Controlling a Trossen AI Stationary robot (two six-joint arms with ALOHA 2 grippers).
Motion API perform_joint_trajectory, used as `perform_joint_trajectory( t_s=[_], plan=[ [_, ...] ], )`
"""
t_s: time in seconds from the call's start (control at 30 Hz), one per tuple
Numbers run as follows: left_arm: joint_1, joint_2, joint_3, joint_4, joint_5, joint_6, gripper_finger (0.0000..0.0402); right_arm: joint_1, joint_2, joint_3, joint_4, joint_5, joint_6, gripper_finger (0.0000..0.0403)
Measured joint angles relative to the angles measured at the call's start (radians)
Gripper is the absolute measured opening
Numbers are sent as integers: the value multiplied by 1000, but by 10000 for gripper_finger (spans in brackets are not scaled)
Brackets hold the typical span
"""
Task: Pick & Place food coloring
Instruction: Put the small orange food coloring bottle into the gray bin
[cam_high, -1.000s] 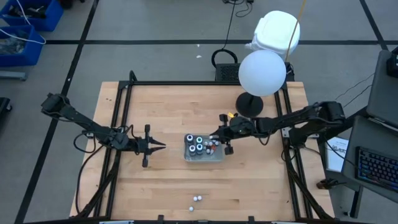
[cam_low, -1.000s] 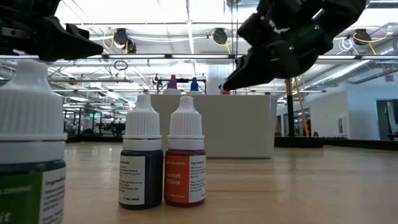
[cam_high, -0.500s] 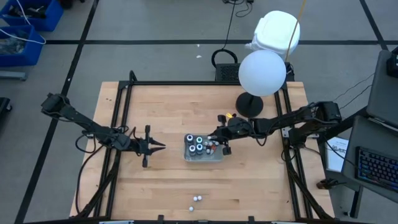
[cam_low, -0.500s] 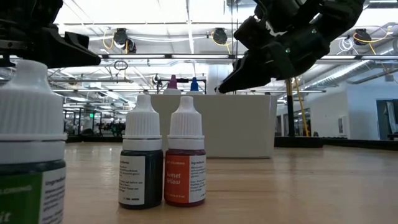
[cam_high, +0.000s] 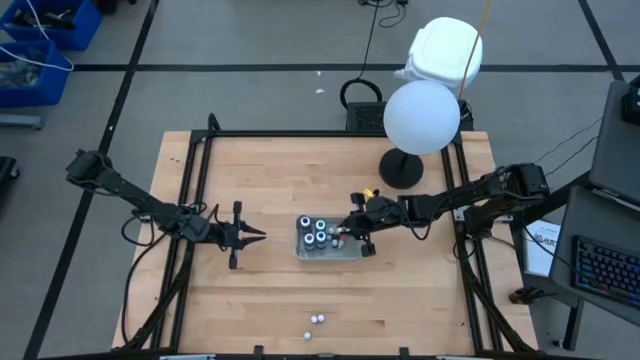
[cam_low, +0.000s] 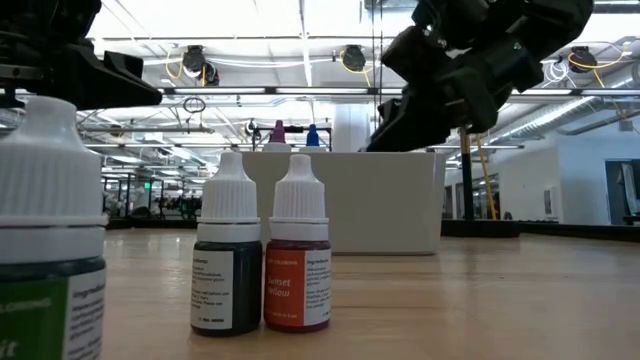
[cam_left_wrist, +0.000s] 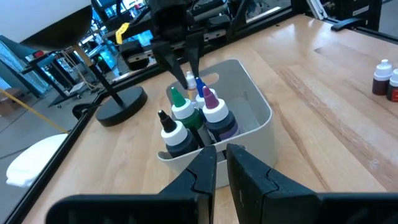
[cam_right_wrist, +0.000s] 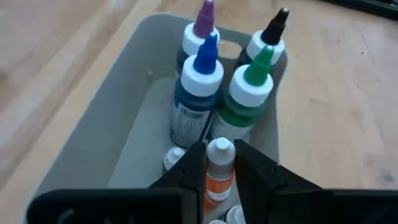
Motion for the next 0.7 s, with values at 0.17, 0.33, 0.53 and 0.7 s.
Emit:
perform_joint_trajectory(
  t_s=[0.17,0.33,0.53,0.7],
  plan=[
    [0,0,0,0,0,0,47,38,-2,0,-1,2,0,54],
    [0,0,0,0,0,-1,47,60,-2,0,-43,50,5,54],
    [0,0,0,0,0,-3,47,61,0,0,-74,109,38,54],
    [0,0,0,0,0,-3,47,61,6,0,-78,106,53,54]
  ],
)
